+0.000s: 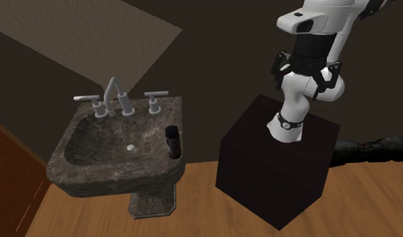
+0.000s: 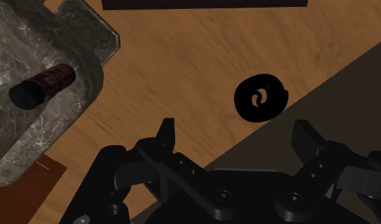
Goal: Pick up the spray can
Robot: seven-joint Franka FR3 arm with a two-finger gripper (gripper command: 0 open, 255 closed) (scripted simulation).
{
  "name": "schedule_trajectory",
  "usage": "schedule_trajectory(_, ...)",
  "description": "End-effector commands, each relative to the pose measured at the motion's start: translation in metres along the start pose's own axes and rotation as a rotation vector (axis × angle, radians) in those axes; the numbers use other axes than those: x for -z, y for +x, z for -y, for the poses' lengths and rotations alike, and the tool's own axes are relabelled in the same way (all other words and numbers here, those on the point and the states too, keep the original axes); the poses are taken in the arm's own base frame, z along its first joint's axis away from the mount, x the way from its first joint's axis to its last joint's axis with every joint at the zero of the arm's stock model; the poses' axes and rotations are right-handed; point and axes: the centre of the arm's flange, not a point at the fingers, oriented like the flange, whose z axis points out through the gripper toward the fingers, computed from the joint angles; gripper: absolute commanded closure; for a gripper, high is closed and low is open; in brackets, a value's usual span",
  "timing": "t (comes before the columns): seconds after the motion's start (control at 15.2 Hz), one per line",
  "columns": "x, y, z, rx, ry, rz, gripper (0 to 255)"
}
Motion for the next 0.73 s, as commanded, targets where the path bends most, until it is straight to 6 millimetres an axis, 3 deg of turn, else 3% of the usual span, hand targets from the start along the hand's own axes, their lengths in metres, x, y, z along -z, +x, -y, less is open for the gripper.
schedule_trajectory(0.0, 0.000, 0.000, 0.000, 0.000, 0.000, 0.000, 0)
schedule_trajectory(0.66, -0.071, 0.030, -0.107, 0.000, -0.002, 0.009, 0)
